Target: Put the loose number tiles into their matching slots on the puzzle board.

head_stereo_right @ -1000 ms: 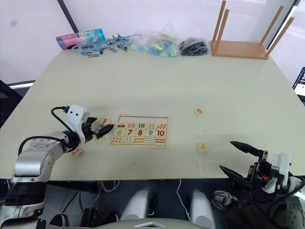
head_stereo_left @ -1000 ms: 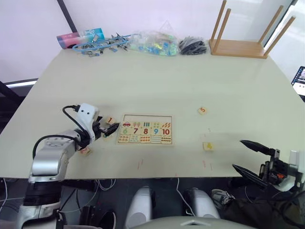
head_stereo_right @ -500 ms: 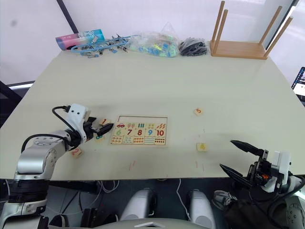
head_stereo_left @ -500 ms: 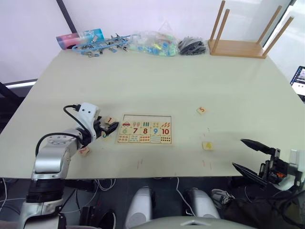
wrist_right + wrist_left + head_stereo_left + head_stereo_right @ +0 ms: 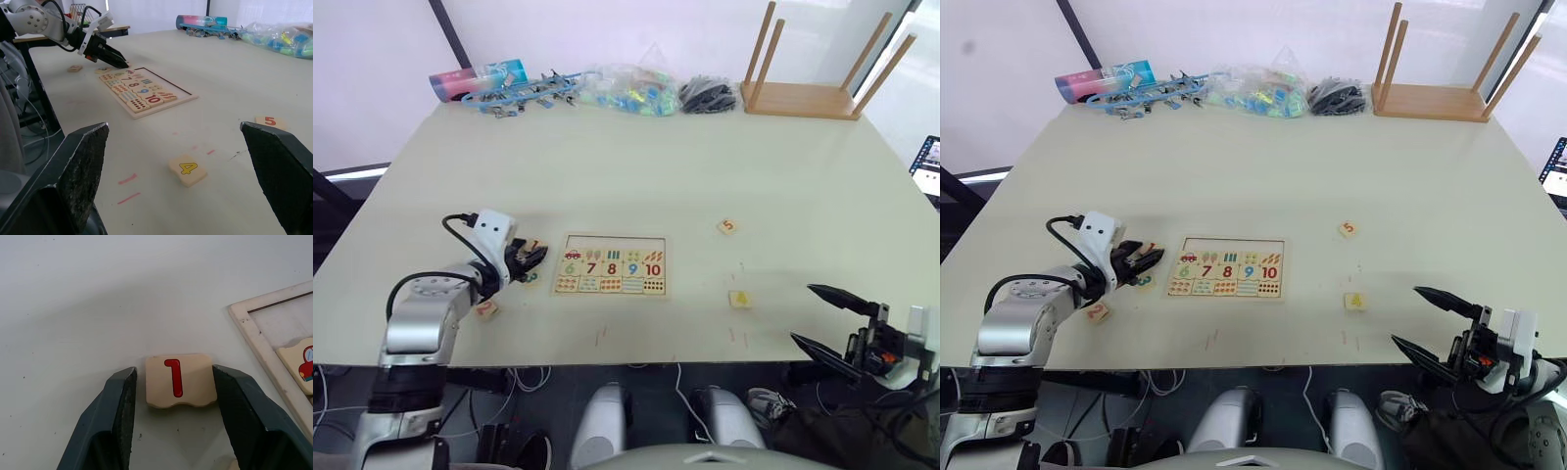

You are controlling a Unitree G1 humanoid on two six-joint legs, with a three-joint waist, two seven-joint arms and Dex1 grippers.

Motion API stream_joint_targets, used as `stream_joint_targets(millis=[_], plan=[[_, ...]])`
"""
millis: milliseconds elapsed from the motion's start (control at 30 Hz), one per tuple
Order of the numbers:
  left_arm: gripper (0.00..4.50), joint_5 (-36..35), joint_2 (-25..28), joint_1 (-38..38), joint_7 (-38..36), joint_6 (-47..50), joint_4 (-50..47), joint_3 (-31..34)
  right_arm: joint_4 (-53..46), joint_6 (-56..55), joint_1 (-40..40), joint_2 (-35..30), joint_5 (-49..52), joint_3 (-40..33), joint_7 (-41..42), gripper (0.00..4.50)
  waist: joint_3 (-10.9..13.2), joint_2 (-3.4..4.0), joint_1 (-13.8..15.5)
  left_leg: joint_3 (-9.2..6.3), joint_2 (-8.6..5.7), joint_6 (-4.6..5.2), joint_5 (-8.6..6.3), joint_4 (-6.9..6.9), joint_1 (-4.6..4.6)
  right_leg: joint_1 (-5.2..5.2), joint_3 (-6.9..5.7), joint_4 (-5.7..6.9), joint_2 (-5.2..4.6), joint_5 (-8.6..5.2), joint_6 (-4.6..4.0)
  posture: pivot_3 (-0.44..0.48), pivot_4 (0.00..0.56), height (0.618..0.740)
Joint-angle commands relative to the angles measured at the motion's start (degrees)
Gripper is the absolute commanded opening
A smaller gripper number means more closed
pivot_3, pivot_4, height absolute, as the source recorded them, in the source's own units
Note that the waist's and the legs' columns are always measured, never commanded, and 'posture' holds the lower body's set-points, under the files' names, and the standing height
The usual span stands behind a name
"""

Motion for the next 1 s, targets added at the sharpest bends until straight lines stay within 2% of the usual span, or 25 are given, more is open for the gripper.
stream_joint_targets(millis=[33,67,167,200,433,700,1000], plan=[[2.59,1.05,0.06,-0.03,0.36,0.52,1.21,-0.54,-1.59,-0.16,-0.20,-0.63,0.54,-0.33,-0.29,4.50,-0.02,0.04,0.00,0.00,0.00,0.00,0.00,0.00,0.01,0.00,0.00,0.00,0.00,0.00,0.00,0.000,0.150,0.737],[2.59,0.91,-0.01,-0.07,0.25,0.59,1.29,-0.48,-1.61,-0.13,-0.23,-0.64,0.53,-0.30,-0.33,4.50,-0.03,0.05,0.00,-0.01,0.01,0.00,0.00,0.00,0.01,0.00,0.00,0.00,0.00,0.00,0.00,0.000,0.150,0.737],[1.65,0.44,-0.96,-0.07,1.49,1.63,1.23,0.68,-1.72,0.02,-0.37,-0.79,0.63,-0.20,-0.31,4.50,-0.07,0.12,0.00,0.00,0.01,0.00,0.00,0.01,0.02,0.00,0.00,0.00,0.00,0.00,0.00,0.000,0.150,0.737],[1.49,0.30,-1.31,-0.10,1.99,2.09,1.19,1.14,-1.73,0.09,-0.46,-0.86,0.66,-0.17,-0.28,4.50,-0.08,0.15,-0.01,-0.01,0.01,0.00,0.00,0.02,0.02,0.00,0.00,0.00,0.00,0.00,0.00,0.000,0.150,0.737],[1.49,-0.37,-4.00,0.48,6.58,4.84,-0.77,4.97,-1.22,0.85,-1.46,-2.11,1.27,0.45,1.53,4.50,-0.15,0.26,-0.11,0.00,0.01,0.00,0.00,0.02,0.04,0.01,0.00,0.01,0.03,0.01,0.01,0.000,0.150,0.737],[1.49,1.73,-14.41,1.48,26.07,10.39,-9.29,16.06,2.48,2.68,-5.98,-7.22,2.38,1.38,9.51,4.50,-0.13,0.13,-0.17,0.10,-0.01,0.01,0.00,0.05,0.03,0.01,0.15,0.00,0.09,0.19,-0.14,0.000,0.150,0.737],[1.49,3.60,-23.55,-0.71,39.85,15.34,-14.52,23.34,9.50,3.54,-13.83,-11.34,2.05,2.34,17.26,4.50,-0.13,0.00,-0.05,0.06,-0.08,0.01,0.00,0.21,-0.04,0.05,0.19,0.00,0.12,0.26,-0.08,0.000,0.150,0.737]])
